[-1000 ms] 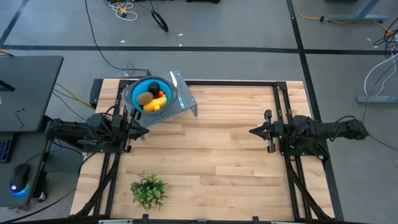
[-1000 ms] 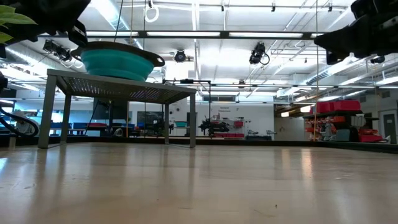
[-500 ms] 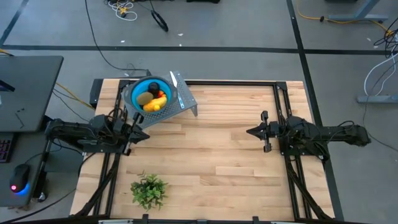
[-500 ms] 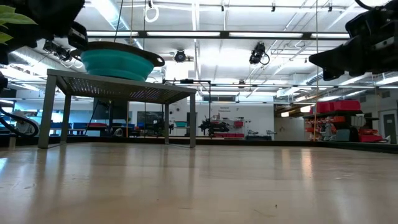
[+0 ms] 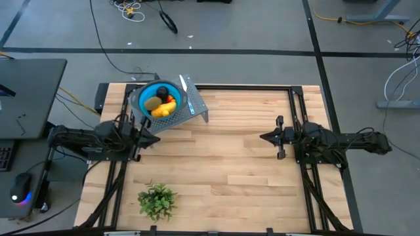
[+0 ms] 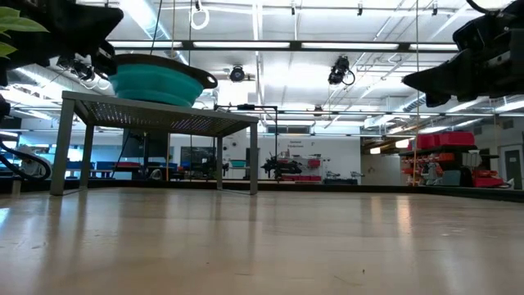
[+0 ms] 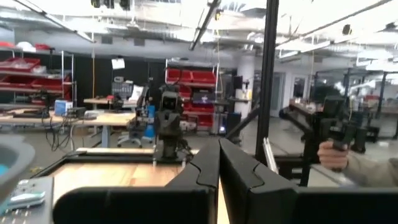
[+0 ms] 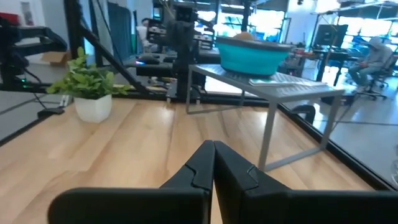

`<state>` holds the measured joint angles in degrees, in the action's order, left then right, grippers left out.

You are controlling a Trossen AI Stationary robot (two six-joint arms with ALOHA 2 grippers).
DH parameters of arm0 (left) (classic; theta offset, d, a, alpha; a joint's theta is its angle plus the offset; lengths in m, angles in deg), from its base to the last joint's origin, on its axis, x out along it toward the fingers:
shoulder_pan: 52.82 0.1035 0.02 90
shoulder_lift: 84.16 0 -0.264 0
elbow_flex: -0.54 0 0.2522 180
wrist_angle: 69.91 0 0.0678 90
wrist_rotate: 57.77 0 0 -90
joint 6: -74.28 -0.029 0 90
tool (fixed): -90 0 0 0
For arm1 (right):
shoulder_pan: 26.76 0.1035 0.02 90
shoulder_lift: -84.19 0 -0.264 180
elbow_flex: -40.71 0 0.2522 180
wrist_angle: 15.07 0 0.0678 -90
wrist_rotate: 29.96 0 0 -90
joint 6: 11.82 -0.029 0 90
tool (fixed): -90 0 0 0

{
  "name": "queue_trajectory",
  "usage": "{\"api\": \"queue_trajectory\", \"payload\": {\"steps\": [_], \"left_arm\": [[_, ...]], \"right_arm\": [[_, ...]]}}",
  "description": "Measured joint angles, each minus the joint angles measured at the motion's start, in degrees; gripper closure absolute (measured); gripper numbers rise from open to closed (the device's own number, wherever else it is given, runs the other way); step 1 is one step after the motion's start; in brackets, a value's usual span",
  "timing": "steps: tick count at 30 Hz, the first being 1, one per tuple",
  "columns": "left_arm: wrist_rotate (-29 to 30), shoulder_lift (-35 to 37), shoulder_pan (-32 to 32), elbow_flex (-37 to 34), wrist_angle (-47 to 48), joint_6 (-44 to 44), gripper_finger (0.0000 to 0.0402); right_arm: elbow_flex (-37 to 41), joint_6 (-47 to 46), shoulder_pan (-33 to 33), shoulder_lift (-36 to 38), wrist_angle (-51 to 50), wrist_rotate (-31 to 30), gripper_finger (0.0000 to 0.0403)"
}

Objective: Pick & Place Fruit
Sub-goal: Return to Home Position

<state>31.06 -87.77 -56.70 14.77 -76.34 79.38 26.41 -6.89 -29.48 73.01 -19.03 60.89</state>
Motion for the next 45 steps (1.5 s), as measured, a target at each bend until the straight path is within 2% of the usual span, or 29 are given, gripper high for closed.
{"api": "queue_trajectory", "payload": {"steps": [5, 18, 21, 26, 28, 30, 36, 45], "left_arm": [[0.1, 0.0, 0.0, 0.0, 5.4, -3.2, 0.0393], [-0.7, 0.0, 0.0, 0.0, 5.8, -4.0, 0.0368], [-2.2, 0.0, 0.0, 0.0, 5.8, -4.3, 0.0366], [-9.9, 0.0, 0.0, 0.0, 5.6, -7.3, 0.0365], [-10.5, 0.0, 0.0, 0.0, 5.1, -9.0, 0.0365], [-8.6, 0.0, 0.0, 0.0, 5.0, -8.6, 0.0365], [3.4, 0.0, 0.0, -0.1, 5.7, -2.7, 0.0365], [3.1, 0.0, 0.0, -0.1, 6.5, -3.3, 0.0365]], "right_arm": [[0.0, -0.6, 0.0, 0.0, -0.9, -0.3, 0.0387], [0.0, -0.6, 0.0, 0.0, -0.9, -0.3, 0.0387], [0.0, -0.6, 0.0, 0.0, -0.9, -0.3, 0.0387], [0.0, -0.6, 0.0, 0.0, -0.9, -0.3, 0.0387], [0.0, -0.6, 0.0, 0.0, -1.0, -0.3, 0.0387], [0.0, -0.6, 0.0, 0.0, -0.9, -0.3, 0.0387], [0.0, -0.6, 0.0, 0.0, -1.0, -0.3, 0.0387], [0.0, -0.6, 0.0, 0.0, -1.0, -0.3, 0.0387]]}}
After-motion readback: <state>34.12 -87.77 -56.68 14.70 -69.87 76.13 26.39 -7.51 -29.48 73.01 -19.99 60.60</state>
